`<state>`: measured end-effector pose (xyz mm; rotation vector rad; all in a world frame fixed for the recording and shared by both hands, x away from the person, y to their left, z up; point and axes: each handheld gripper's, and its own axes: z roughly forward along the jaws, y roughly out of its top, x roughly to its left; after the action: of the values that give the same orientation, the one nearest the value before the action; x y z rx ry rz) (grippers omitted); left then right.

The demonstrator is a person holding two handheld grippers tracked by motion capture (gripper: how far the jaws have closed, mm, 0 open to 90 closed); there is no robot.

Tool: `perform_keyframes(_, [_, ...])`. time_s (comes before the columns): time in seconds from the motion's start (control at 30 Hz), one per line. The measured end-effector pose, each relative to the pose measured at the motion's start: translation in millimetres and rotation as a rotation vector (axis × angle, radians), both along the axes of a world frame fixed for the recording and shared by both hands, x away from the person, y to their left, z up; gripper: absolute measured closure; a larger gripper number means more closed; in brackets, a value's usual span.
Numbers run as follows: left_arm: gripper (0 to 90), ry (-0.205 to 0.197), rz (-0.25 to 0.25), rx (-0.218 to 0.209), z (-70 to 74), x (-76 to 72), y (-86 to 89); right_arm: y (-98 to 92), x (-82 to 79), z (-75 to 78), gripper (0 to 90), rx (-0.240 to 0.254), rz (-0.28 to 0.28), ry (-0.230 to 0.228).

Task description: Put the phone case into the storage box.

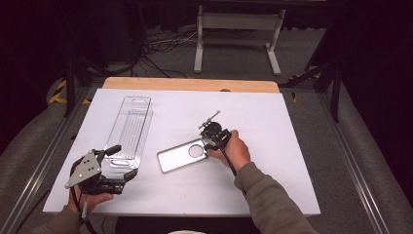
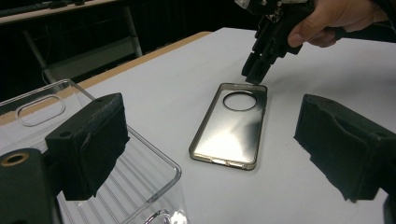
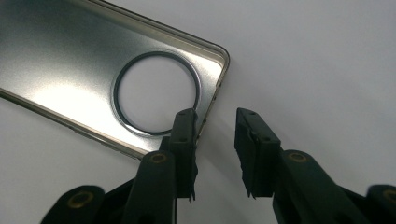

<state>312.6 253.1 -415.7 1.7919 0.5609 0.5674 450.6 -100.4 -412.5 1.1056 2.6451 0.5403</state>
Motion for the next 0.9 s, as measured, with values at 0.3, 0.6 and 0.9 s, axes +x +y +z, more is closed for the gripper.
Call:
perform_keyframes(0.3, [10.2,-0.002,-0.001,0.003,0.4,0.0,0.4,8.8,-2.1,-4.7,71.3,-0.021,-0.009,0.031])
perform_keyframes(0.6, [10.5,0.002,-0.001,-0.007,0.2,0.3,0.5,13.9,-8.8,-12.9,88.9,-0.033,-0.087,-0.019])
perform_keyframes(0.9, [10.8,0.009,-0.003,0.0,-0.2,0.9,0.2,16.7,-17.5,-16.6,89.8,-0.025,-0.133,-0.088])
